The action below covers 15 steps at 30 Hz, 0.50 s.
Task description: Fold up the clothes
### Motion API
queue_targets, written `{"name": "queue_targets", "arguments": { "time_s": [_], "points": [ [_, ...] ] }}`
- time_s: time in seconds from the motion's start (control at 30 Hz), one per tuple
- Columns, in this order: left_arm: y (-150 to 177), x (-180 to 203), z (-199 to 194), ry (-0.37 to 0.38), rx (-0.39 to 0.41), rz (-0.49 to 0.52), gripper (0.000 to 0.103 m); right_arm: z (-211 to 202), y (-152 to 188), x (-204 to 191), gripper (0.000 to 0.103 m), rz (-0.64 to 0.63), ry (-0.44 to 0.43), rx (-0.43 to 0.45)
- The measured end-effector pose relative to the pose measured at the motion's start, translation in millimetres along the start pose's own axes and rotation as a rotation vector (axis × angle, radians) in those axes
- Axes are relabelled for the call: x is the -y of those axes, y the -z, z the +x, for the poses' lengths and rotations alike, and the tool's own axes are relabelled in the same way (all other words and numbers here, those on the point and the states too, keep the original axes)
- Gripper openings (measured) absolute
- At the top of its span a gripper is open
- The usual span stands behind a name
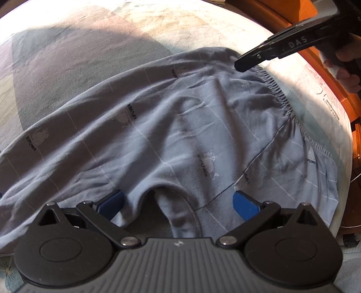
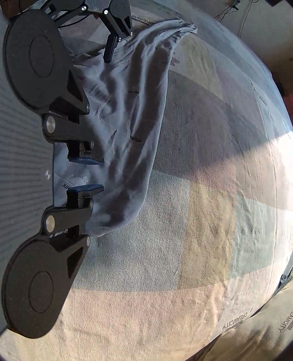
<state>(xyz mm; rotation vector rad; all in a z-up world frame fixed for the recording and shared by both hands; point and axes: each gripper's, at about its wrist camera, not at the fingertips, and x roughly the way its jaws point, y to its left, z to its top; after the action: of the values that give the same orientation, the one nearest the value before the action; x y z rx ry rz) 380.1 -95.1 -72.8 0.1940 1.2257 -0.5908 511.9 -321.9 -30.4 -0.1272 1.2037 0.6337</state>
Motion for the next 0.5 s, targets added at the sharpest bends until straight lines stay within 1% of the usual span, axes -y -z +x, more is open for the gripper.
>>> {"name": "queue_targets", "arguments": {
  "time_s": [0.07,0.13,0.17,0.3,0.37,0.43,0.5],
  "points": [
    [9.4,-5.0,-9.0,-0.051,-0.002,0.024,0.102,-1.9,2.9,-11.4,0.022,-0.019,-0.009,-0.002],
    [19.4,-11.8,-21.1,-0.075,0.003,0.011,0.102,-4.8,5.3,-24.1,0.022,-0.042,-0.025,-0.001],
    [24.6,-15.2,-27.1,-0.080,0.004,-0.001,0.102,-6.3,6.5,-30.4,0.022,-0.054,-0.033,0.000],
    [42.3,-23.7,-42.2,-0.101,0.002,-0.028,0.102,-3.8,8.5,-71.0,0.022,-0.105,-0.116,-0.020],
    [52.0,-25.0,-48.0,-0.101,0.005,-0.035,0.102,1.0,9.7,-100.5,0.022,-0.137,-0.168,-0.042],
    [62.3,-26.8,-53.6,-0.098,0.009,-0.043,0.102,8.8,11.9,-125.1,0.022,-0.147,-0.192,-0.058],
    [73.6,-30.0,-57.7,-0.094,0.012,-0.042,0.102,16.5,13.8,-146.2,0.022,-0.149,-0.175,-0.061]
  ]
}}
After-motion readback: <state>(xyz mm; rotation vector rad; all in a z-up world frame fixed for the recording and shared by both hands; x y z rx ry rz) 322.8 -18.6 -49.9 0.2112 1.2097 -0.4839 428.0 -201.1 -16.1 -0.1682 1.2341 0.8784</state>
